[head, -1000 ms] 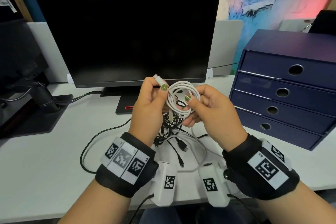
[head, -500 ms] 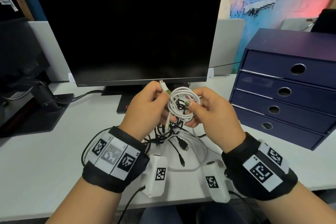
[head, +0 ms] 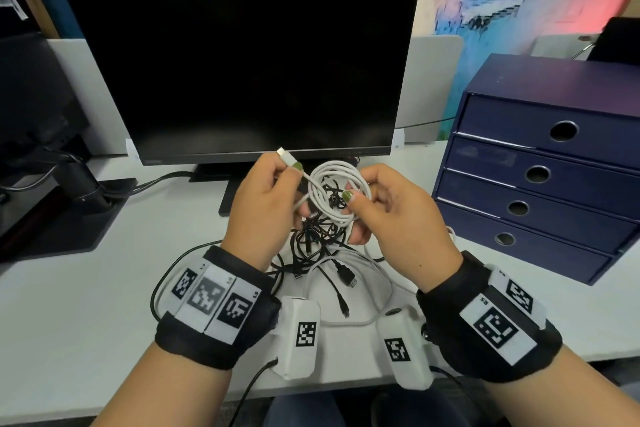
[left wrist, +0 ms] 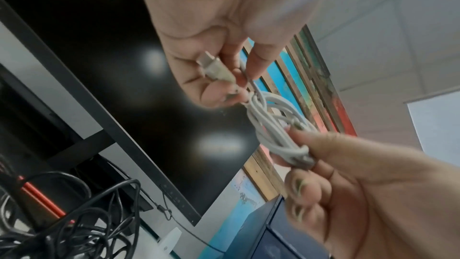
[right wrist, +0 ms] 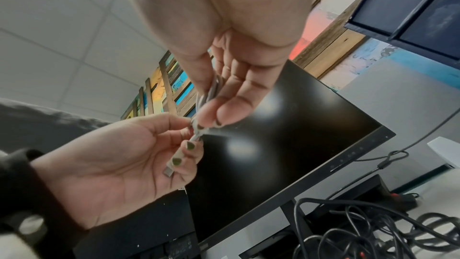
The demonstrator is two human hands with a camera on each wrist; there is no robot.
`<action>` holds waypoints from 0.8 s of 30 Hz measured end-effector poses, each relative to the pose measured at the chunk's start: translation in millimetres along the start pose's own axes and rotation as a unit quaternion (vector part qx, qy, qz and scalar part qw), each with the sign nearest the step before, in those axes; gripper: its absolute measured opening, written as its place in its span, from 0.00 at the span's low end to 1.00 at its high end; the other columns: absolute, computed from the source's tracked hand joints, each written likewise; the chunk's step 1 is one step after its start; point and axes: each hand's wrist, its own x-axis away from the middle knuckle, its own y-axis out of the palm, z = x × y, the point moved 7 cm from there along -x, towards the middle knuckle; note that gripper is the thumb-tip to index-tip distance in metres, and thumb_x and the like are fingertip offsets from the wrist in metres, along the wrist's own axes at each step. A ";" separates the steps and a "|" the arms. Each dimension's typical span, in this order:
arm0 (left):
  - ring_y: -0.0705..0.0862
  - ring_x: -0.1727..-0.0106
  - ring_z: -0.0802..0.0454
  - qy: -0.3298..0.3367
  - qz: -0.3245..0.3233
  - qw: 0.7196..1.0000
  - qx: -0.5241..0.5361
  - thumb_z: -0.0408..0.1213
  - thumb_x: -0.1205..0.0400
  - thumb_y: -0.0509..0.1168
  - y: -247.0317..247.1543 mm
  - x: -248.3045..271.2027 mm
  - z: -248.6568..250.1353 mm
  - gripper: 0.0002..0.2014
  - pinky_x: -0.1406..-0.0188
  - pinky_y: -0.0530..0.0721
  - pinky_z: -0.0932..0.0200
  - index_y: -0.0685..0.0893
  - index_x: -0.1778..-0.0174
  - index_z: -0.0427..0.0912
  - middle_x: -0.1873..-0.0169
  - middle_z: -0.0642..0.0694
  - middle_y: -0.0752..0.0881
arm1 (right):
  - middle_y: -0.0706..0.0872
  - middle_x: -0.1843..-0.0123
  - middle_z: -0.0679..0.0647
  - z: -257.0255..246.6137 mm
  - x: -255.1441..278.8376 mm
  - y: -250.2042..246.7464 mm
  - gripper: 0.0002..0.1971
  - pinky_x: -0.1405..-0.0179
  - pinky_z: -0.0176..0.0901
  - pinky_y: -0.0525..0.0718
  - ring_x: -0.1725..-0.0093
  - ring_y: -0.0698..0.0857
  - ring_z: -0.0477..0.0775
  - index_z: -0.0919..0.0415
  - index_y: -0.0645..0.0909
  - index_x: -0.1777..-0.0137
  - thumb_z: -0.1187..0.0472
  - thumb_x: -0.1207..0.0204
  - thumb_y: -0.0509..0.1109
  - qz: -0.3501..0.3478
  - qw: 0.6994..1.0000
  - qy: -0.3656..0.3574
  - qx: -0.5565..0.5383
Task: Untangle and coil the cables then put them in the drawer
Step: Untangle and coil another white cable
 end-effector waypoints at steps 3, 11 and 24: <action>0.78 0.74 0.44 -0.037 0.005 0.998 0.049 0.32 0.17 0.59 -1.6 -2.0 -3.0 0.10 0.69 0.80 0.50 0.76 0.65 0.40 0.76 0.40 0.81 | 0.88 0.65 0.54 0.8 -1.0 -1.5 0.06 0.64 0.52 0.88 0.73 0.87 0.53 0.51 0.80 0.50 0.64 0.19 0.66 -0.003 1.000 0.004 -0.005; 0.91 0.61 0.37 -0.151 -0.081 0.974 0.149 0.23 0.20 0.60 2.7 5.3 -11.9 0.06 0.64 0.91 0.53 0.80 0.59 0.35 0.69 0.37 0.86 | 0.89 0.66 0.53 16.0 3.6 -7.0 0.10 0.70 0.37 0.84 0.72 0.88 0.53 0.46 0.79 0.53 0.65 0.20 0.67 0.012 0.999 0.038 -0.030; 0.92 0.61 0.41 -0.101 -0.068 0.983 0.136 0.27 0.16 0.61 10.3 7.9 -3.8 0.03 0.60 0.91 0.49 0.79 0.53 0.37 0.62 0.38 0.85 | 0.70 0.36 0.43 5.7 7.1 0.3 0.60 0.56 0.19 0.76 0.49 0.75 0.33 0.43 0.38 0.16 0.36 0.40 0.75 -0.027 0.994 0.034 0.097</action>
